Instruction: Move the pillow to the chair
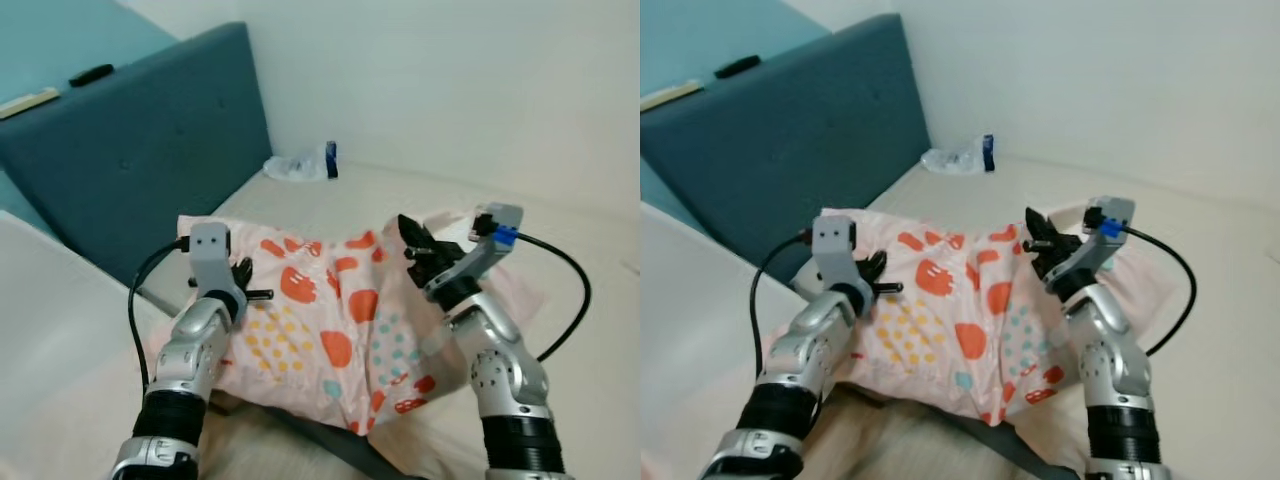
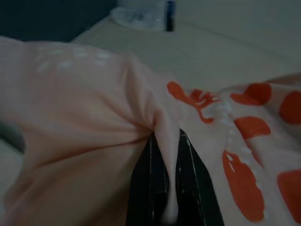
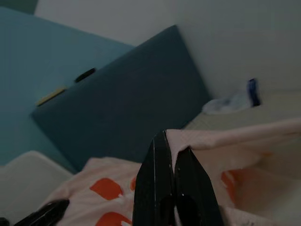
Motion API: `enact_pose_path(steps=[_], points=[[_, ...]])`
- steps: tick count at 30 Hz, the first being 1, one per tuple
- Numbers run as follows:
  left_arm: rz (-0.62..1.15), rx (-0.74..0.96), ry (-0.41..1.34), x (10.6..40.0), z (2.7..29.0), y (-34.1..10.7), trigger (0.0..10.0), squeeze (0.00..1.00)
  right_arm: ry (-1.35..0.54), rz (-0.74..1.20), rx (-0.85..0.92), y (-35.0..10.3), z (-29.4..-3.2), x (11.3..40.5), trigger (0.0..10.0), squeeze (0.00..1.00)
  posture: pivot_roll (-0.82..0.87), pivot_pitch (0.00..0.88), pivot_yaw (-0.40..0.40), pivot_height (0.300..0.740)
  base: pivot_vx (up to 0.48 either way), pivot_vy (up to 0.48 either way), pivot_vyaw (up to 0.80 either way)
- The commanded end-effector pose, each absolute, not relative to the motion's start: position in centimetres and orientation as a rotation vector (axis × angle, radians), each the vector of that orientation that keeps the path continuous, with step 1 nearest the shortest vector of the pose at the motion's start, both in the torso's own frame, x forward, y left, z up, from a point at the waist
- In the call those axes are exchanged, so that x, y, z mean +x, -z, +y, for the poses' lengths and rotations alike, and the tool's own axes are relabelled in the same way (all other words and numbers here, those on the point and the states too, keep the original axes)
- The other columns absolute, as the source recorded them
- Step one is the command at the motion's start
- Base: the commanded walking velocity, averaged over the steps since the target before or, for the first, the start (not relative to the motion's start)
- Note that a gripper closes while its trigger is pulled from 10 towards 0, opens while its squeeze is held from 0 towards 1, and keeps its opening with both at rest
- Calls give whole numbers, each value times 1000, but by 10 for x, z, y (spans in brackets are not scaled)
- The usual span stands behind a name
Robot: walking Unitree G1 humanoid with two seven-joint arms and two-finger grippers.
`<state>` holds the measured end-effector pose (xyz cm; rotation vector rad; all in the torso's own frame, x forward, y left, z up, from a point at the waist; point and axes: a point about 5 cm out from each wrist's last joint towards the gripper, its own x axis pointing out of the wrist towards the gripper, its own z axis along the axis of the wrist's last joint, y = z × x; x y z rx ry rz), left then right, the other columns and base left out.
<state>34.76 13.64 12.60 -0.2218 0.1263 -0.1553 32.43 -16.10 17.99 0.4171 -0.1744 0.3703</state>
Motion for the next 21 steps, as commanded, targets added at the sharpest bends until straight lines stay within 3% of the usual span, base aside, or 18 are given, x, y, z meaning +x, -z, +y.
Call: enact_pose_path(steps=[1, 21], points=[[93, -219, 172, 348, 135, -131, 10000, 0, -406, -207, 407, -185, -154, 324, 10000, 0, -136, 60, 83, 740, 0, 0, 631], [131, -194, 122, 329, 152, -111, 10000, 0, -349, -123, 396, -156, -168, 308, 10000, 0, -124, 64, 74, 740, 0, 0, 634]])
